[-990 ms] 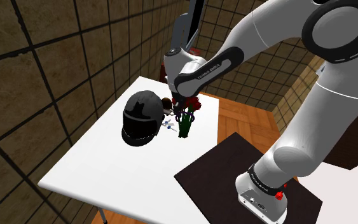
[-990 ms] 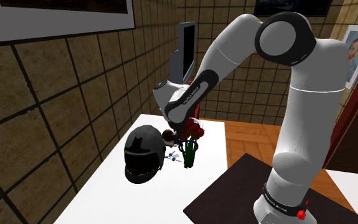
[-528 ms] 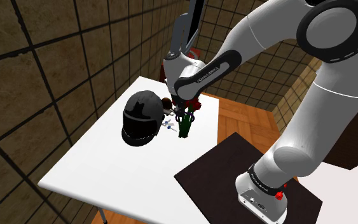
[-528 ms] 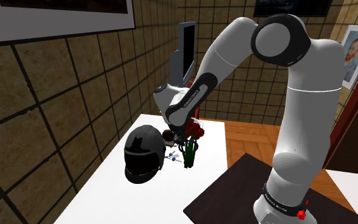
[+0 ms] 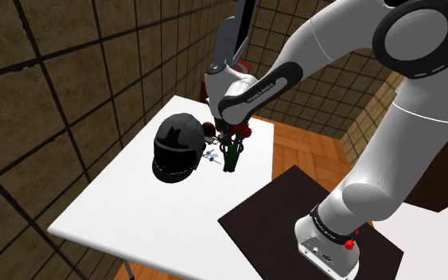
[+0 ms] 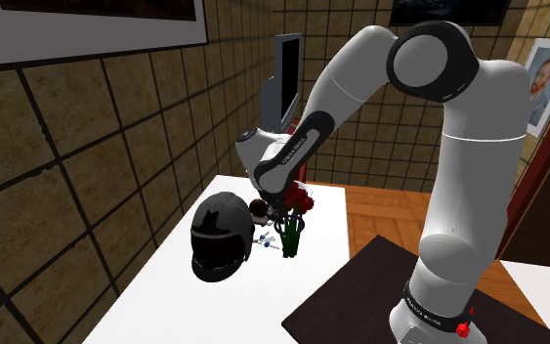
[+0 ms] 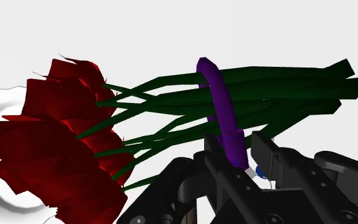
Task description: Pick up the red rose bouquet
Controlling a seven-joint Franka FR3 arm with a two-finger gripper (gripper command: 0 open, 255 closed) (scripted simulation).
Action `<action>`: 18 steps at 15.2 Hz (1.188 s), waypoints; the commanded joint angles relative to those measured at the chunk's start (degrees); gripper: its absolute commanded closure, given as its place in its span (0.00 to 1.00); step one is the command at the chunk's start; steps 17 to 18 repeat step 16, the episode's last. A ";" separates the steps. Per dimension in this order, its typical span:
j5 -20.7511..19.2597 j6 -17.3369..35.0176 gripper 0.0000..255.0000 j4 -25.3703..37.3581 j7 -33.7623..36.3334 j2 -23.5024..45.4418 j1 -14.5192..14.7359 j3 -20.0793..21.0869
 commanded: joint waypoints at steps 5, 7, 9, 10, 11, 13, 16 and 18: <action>1.93 -3.45 1.00 0.52 -2.14 -3.40 -0.10 0.43; 2.58 -4.75 1.00 0.80 -2.87 -4.56 -0.11 0.55; 3.20 -6.08 1.00 1.14 -3.59 -5.69 -0.11 0.65; 3.50 -6.75 1.00 1.33 -3.94 -6.23 -0.10 0.70; 3.78 -7.42 1.00 1.53 -4.28 -6.76 -0.09 0.74; 4.33 -8.77 1.00 1.98 -4.95 -7.80 -0.07 0.81; 4.64 -9.56 1.00 2.25 -5.33 -8.38 -0.06 0.84; 4.64 -9.56 1.00 2.25 -5.33 -8.38 -0.06 0.84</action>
